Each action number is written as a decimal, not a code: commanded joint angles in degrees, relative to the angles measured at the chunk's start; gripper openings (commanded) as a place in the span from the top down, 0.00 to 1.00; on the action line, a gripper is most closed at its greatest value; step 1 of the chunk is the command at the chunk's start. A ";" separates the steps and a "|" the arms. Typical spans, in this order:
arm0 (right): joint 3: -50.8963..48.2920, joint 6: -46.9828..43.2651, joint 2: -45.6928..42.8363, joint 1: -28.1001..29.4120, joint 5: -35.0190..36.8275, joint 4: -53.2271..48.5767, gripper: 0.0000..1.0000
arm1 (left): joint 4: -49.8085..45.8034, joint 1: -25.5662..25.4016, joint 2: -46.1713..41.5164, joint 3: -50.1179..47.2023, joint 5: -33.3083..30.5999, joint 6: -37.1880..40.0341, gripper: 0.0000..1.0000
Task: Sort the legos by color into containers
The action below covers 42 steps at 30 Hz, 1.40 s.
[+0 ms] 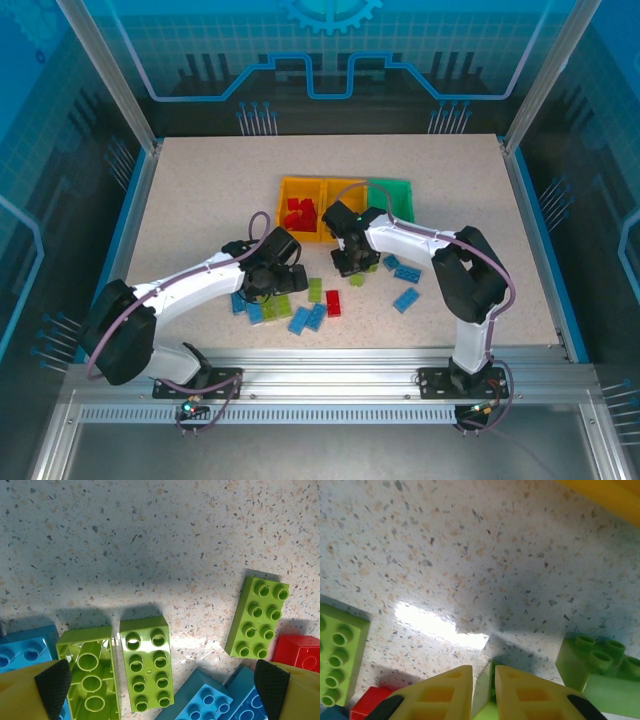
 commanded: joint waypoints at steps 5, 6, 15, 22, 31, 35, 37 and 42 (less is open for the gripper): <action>0.33 -1.32 -2.19 0.49 0.54 -1.74 0.75 | 0.17 -0.42 -0.88 -1.22 -1.25 -0.99 0.01; 0.17 -1.85 -2.74 0.53 -0.18 -1.49 0.70 | 0.09 -0.45 -0.90 -1.22 -1.19 -0.97 0.01; -2.38 -16.67 -4.07 0.71 -4.07 -2.72 0.30 | 0.01 -0.41 -1.43 -1.76 -1.30 -1.32 0.01; -2.10 -24.76 -2.65 0.86 -6.34 -4.06 0.27 | 0.32 -0.43 -1.61 -2.01 -1.15 -1.80 0.01; -2.23 -30.77 0.86 1.15 -3.17 -5.46 0.34 | 0.69 -0.41 -2.12 -3.13 -1.15 -2.68 0.01; -2.66 -31.01 1.65 1.11 -2.60 -5.05 0.36 | 0.75 -0.39 -2.49 -3.59 -1.38 -2.90 0.01; -2.62 -30.81 2.00 1.15 -2.29 -4.84 0.39 | 0.86 -0.46 -2.52 -3.67 -1.48 -2.86 0.01; -2.24 -30.12 2.90 1.22 -0.27 -4.51 0.54 | 1.11 -0.42 -2.49 -3.59 -1.41 -2.73 0.01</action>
